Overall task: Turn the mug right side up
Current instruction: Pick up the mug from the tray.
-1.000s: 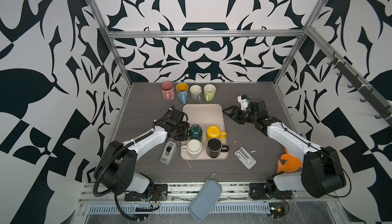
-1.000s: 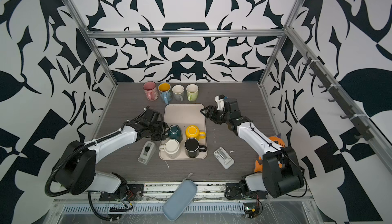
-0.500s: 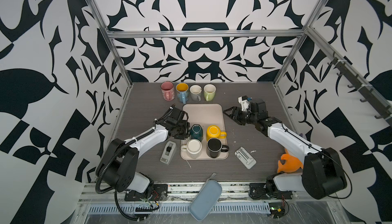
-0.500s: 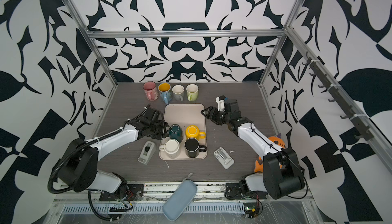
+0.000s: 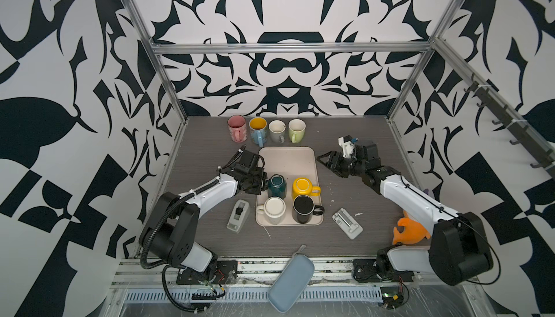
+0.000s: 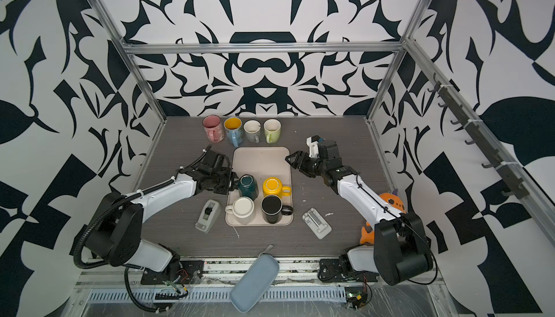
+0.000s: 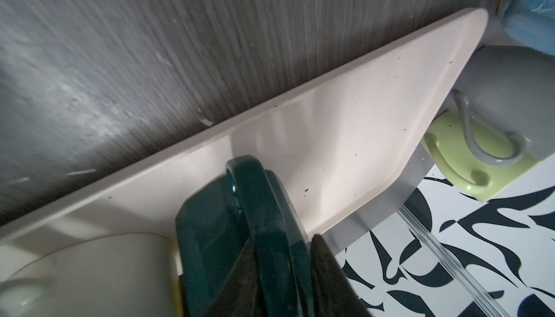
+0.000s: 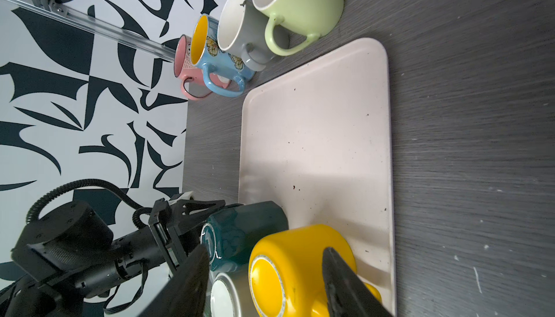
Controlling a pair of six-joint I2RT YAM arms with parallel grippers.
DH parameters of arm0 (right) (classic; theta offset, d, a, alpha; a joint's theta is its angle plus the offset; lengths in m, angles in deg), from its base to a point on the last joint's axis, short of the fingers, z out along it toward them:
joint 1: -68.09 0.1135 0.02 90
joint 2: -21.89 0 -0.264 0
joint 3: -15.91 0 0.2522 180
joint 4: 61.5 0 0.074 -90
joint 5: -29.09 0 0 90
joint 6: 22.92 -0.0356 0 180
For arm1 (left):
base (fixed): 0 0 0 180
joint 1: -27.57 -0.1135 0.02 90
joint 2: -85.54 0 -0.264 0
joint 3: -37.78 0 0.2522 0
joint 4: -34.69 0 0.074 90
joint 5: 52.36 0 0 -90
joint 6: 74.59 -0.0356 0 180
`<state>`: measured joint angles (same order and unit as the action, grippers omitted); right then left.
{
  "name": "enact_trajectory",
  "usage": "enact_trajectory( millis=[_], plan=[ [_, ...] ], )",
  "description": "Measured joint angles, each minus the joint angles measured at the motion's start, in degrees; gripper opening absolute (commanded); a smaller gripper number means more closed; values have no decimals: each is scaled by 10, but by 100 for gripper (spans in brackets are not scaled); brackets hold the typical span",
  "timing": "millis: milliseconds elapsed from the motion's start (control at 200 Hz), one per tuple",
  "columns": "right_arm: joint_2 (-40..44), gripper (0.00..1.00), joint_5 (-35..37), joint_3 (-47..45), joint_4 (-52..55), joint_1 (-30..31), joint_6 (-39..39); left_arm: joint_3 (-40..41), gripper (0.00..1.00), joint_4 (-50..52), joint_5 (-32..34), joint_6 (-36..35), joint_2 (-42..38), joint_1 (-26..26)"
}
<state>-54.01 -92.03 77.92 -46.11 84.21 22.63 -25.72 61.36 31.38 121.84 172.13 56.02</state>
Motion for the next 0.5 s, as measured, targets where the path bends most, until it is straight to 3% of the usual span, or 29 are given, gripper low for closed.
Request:
enact_trajectory(
  millis=[205, 500],
  plan=[
    [0, 64, 1, 0, 8, 0, 4, -1, 26, -41, -9, -3, 17, -6],
    [0, 64, 5, 0, 15, 0, 9, -1, 1, -109, -35, -1, 31, -14]
  ],
)
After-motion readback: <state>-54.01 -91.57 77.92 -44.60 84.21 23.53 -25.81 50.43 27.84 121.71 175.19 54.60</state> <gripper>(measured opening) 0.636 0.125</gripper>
